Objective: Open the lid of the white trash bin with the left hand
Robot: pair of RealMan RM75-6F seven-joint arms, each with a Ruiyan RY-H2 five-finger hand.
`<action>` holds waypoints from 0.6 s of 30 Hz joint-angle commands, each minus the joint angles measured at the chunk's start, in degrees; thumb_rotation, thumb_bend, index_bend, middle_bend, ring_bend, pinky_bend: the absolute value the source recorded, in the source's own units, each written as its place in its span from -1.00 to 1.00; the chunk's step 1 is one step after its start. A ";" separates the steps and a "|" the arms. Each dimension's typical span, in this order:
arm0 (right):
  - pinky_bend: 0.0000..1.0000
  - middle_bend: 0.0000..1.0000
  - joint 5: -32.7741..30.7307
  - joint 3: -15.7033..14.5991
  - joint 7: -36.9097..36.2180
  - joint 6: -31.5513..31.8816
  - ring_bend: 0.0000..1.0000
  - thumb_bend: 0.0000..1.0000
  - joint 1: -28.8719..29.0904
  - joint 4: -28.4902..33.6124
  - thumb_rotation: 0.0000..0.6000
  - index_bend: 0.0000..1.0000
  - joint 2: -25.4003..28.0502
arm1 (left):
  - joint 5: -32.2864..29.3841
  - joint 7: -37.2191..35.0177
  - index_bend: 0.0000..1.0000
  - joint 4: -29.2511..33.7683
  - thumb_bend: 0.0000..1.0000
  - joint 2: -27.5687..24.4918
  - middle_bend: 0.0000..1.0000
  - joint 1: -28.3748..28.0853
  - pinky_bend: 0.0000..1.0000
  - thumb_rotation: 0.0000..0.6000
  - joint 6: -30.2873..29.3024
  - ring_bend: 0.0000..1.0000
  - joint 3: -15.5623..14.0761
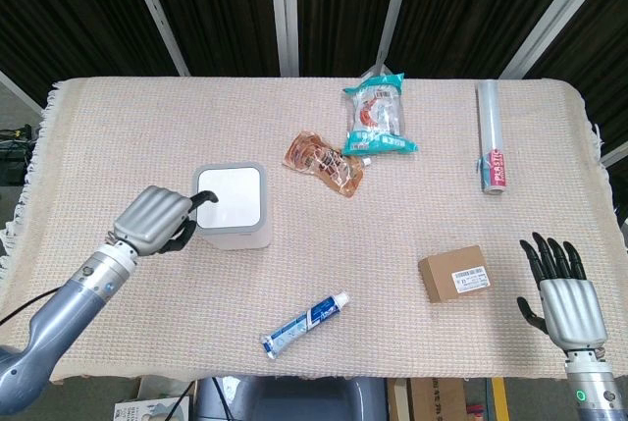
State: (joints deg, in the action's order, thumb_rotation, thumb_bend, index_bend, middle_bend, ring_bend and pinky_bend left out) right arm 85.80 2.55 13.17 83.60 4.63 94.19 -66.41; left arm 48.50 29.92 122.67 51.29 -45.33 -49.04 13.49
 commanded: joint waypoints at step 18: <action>-0.98 -0.96 -1.19 0.84 -0.98 0.16 -0.94 -0.39 0.02 -0.82 1.00 -0.82 -0.39 | -9.08 9.77 -0.52 1.37 0.62 4.81 0.82 -8.66 0.75 1.00 -4.83 0.73 -6.09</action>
State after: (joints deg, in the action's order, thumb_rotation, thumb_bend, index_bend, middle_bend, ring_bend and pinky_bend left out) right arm 84.60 3.37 12.21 83.74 4.66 93.38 -66.79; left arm 39.56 39.35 124.07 55.83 -53.78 -53.42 7.71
